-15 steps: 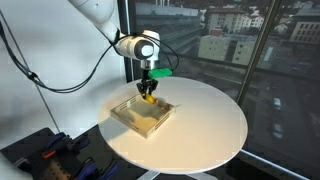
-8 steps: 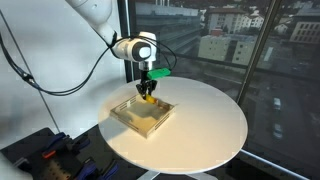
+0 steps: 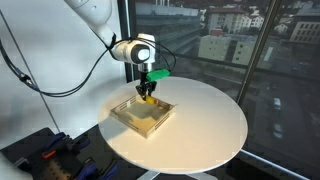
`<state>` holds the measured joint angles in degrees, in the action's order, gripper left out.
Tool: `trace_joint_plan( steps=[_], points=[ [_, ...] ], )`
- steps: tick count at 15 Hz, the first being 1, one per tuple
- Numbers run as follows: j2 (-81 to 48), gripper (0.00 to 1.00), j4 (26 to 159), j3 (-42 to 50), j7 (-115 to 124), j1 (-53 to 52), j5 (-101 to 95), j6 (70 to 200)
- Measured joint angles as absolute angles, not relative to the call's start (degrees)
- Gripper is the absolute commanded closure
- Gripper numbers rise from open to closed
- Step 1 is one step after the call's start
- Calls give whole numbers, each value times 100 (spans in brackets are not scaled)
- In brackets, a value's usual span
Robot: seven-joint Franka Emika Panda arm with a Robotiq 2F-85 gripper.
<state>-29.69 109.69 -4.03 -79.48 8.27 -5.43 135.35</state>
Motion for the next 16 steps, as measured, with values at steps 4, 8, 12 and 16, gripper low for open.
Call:
trace_joint_plan(
  steps=[4,8,12,16],
  points=[
    [-2982,87,11053,-403,-7964,826,-543,13570],
    [-3023,87,11116,-406,-8005,820,-543,13630],
    [-3162,87,11119,-409,-8025,817,-543,13803],
    [-3380,87,11097,-399,-8026,817,-543,13963]
  ],
)
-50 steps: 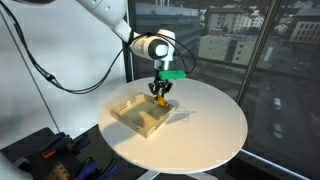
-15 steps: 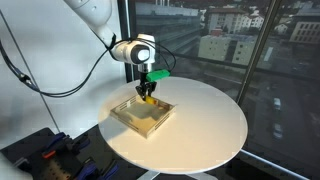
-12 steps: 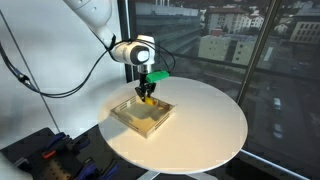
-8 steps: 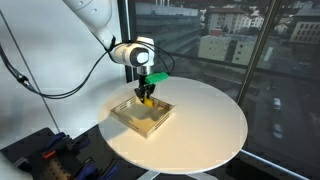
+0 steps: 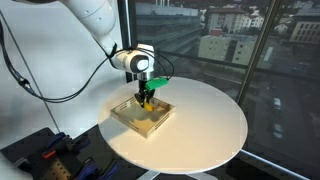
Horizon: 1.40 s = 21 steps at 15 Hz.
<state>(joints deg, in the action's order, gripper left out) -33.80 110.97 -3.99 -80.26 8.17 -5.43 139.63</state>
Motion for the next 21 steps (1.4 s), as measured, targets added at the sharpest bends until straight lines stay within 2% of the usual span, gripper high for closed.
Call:
trace_joint_plan(
  steps=[11,12,21],
  points=[
    [-3606,87,10986,-386,-8026,820,-546,14029],
    [-3608,62,10982,-386,-8026,820,-546,14029],
    [-3619,62,10967,-386,-8026,820,-546,14029]
  ],
)
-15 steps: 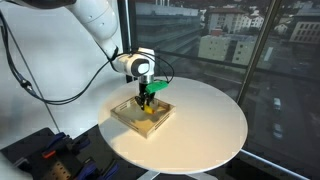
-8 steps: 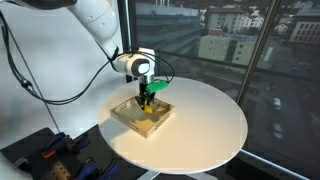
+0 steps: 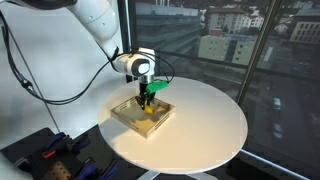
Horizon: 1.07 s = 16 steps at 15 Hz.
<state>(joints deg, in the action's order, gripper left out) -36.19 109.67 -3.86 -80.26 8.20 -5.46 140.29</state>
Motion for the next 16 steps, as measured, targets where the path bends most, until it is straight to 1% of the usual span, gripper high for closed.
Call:
trace_joint_plan(
  steps=[4,5,6,7,9,11,16],
  points=[
    [-3619,62,10966,-386,-8026,820,-546,14029],
    [-3620,37,10966,-386,-8026,820,-546,14029],
    [-3620,35,10966,-386,-8026,820,-546,14029],
    [-3622,30,10968,-387,-8025,820,-546,14028],
    [-3636,12,10970,-389,-8025,820,-546,14028],
    [-3649,0,10970,-390,-8025,820,-546,14028],
    [-3657,0,10970,-390,-8024,820,-546,14026]
  ],
)
